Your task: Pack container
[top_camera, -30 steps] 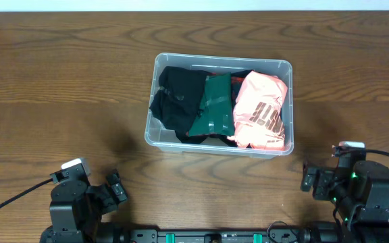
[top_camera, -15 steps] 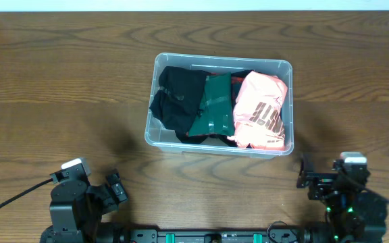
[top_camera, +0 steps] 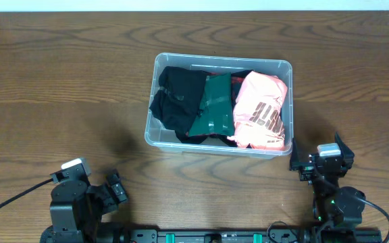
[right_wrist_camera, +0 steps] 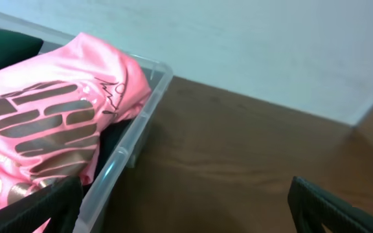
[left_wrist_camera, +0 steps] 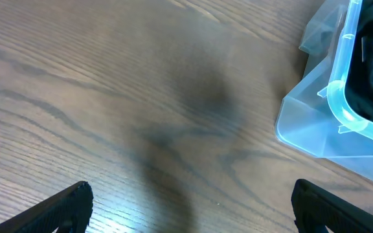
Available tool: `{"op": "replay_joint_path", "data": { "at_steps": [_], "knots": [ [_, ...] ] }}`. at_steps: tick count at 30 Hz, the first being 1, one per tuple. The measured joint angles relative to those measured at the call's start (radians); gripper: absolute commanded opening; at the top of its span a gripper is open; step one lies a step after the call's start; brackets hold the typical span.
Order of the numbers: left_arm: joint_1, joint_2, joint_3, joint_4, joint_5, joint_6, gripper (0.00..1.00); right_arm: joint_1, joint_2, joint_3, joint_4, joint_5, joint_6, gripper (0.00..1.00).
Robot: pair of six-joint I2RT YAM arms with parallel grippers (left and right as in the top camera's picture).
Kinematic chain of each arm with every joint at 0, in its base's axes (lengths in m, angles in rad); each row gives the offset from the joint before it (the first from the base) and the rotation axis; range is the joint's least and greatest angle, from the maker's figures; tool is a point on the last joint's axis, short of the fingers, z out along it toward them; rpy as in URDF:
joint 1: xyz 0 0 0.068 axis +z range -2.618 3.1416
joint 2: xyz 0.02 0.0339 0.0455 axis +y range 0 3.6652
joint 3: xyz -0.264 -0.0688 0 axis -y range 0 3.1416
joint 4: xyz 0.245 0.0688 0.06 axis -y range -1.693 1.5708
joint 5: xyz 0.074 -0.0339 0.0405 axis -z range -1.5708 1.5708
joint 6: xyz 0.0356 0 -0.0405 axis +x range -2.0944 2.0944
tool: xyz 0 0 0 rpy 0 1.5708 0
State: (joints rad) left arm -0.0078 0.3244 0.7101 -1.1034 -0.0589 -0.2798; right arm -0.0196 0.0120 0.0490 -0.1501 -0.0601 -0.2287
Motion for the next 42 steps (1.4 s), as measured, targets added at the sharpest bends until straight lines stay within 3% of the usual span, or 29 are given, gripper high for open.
{"op": "replay_joint_path", "data": {
  "at_steps": [38,42],
  "knots": [
    [0.0,0.0,0.0,0.0,0.0,0.0,0.98,0.0,0.0,0.0,0.002,0.009,-0.045,0.99],
    [0.0,0.0,0.0,0.0,0.0,0.0,0.98,0.0,0.001,-0.002,0.024,0.029,0.0,0.99]
  ]
}}
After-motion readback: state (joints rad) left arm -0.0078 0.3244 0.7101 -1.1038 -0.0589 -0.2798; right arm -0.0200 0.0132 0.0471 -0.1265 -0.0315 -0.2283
